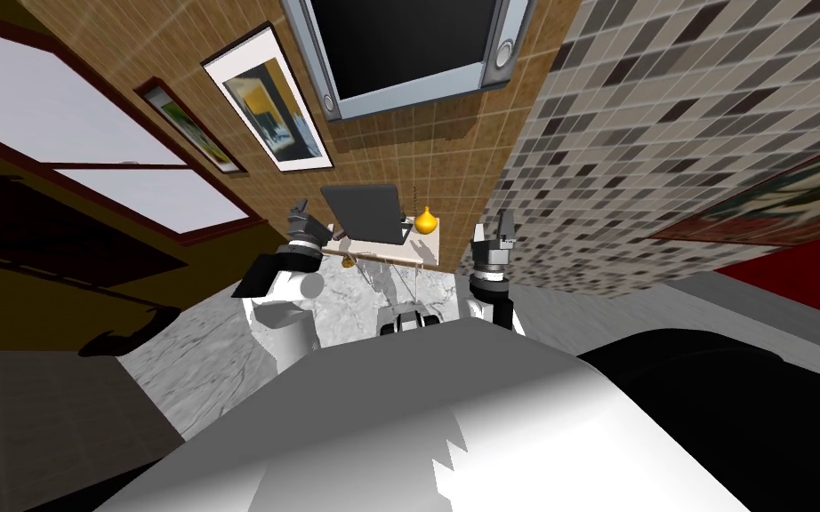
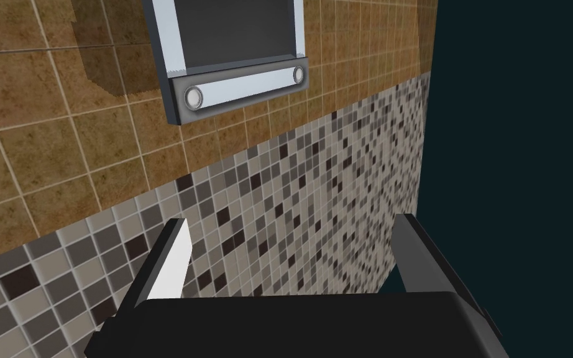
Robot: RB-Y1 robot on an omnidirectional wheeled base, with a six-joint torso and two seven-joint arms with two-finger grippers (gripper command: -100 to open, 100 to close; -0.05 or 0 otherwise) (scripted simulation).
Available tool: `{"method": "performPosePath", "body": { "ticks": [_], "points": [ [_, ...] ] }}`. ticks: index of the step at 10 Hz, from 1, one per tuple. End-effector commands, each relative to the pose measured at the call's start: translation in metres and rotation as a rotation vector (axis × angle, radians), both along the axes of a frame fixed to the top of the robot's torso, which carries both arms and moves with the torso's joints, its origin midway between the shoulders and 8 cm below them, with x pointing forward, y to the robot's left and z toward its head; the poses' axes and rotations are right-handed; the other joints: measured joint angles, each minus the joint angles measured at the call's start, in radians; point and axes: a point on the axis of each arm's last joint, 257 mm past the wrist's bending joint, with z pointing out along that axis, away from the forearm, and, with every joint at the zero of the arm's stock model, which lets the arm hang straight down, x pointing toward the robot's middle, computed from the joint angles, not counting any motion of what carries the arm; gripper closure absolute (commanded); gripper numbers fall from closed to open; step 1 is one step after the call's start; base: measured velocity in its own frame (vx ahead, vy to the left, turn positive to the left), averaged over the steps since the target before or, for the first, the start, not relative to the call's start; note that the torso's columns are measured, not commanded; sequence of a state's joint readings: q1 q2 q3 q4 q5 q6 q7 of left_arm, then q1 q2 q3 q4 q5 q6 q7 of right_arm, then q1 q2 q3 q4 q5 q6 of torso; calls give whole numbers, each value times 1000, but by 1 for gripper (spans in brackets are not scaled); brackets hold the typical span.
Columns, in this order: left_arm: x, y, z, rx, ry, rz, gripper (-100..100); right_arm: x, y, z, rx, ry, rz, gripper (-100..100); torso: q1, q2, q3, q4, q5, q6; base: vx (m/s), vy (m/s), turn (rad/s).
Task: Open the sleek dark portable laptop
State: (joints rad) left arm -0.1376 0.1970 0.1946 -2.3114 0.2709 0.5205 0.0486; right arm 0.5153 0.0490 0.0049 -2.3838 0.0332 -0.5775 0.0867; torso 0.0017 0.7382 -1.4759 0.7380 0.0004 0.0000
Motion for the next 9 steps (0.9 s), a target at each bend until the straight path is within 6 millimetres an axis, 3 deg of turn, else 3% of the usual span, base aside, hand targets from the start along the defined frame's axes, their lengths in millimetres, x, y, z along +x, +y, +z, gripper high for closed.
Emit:
{"method": "performPosePath", "body": {
  "ticks": [1,2,3,5,6,8,9],
  "points": [
    [7,-5,6,-1,28,-16,-100,0,0,0,0,0,0,0,-2,0,0,0,0,0,24,-72,36],
    [8,-5,2,0,45,-16,-100,0,0,0,0,0,0,0,-2,-1,0,0,-1,0,13,-39,-7],
    [10,-10,17,-2,32,-32,-100,0,0,0,0,0,0,0,-1,0,0,0,0,0,22,-71,73],
    [14,-10,6,1,78,-32,-100,0,0,0,0,0,0,0,-3,0,0,0,-1,0,19,-62,18],
    [16,-15,21,0,68,-48,-100,0,0,0,0,0,0,0,0,0,0,0,0,0,24,-73,57],
    [19,-15,10,3,112,-48,-100,0,0,0,0,0,0,0,-2,-1,0,0,-1,0,21,-53,24],
    [21,-20,25,3,102,-64,-100,0,0,0,0,0,0,0,0,0,0,0,0,0,25,-70,56]
  ]
}}
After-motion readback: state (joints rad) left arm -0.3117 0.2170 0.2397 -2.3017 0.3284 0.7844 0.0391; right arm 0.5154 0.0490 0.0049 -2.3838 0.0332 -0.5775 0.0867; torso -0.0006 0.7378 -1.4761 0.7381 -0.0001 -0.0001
